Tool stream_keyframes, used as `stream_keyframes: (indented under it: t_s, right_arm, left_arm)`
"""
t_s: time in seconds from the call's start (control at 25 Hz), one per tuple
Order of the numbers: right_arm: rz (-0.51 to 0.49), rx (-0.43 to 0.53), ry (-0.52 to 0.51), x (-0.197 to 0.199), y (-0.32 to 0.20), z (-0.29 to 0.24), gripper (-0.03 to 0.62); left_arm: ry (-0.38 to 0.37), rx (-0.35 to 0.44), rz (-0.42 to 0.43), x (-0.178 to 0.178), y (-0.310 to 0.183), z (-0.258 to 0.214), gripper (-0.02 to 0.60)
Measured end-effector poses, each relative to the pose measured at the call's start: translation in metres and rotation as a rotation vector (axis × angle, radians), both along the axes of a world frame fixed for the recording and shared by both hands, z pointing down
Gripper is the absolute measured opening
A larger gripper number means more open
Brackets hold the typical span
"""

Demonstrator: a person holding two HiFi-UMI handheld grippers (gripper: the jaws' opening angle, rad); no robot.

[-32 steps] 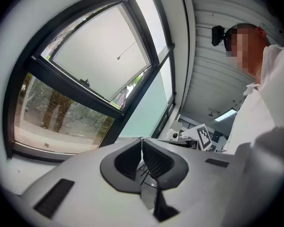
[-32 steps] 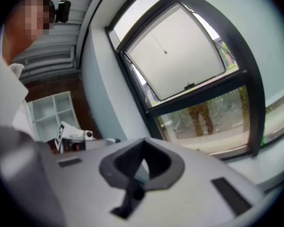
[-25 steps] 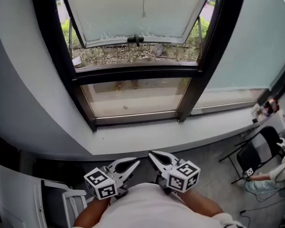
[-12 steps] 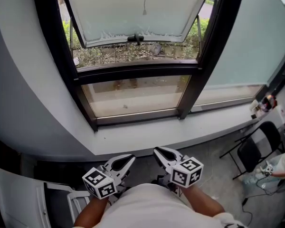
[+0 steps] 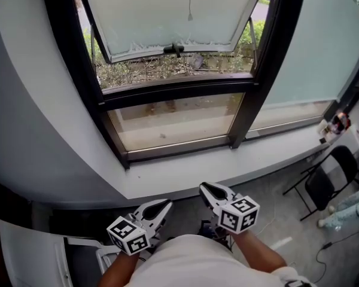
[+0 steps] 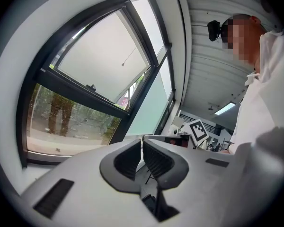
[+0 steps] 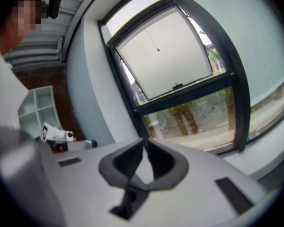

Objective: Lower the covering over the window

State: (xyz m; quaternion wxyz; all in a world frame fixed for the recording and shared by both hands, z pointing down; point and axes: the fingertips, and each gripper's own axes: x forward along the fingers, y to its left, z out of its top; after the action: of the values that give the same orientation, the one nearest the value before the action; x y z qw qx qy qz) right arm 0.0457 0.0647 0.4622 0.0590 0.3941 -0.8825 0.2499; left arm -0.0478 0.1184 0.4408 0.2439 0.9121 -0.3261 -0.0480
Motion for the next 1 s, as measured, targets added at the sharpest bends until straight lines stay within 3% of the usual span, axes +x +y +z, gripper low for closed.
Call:
stream_keyframes:
  t_s: [0.36,0.76,1.0]
  right_arm:
    - [0.007,0.065,0.065,-0.006,-0.040,0.003,0.044]
    - [-0.069,0.158,0.081,0.000,-0.145,-0.017,0.078]
    - [-0.139,0.177,0.061,0.013,-0.194,-0.029,0.078]
  left_arm:
    - [-0.015,-0.028,-0.021,-0.010,-0.033,0.011,0.026]
    - [-0.077,0.047,-0.148,-0.015,-0.138,-0.010,0.026]
    - [-0.093,0.062,-0.202,0.003,-0.190,-0.025,0.026]
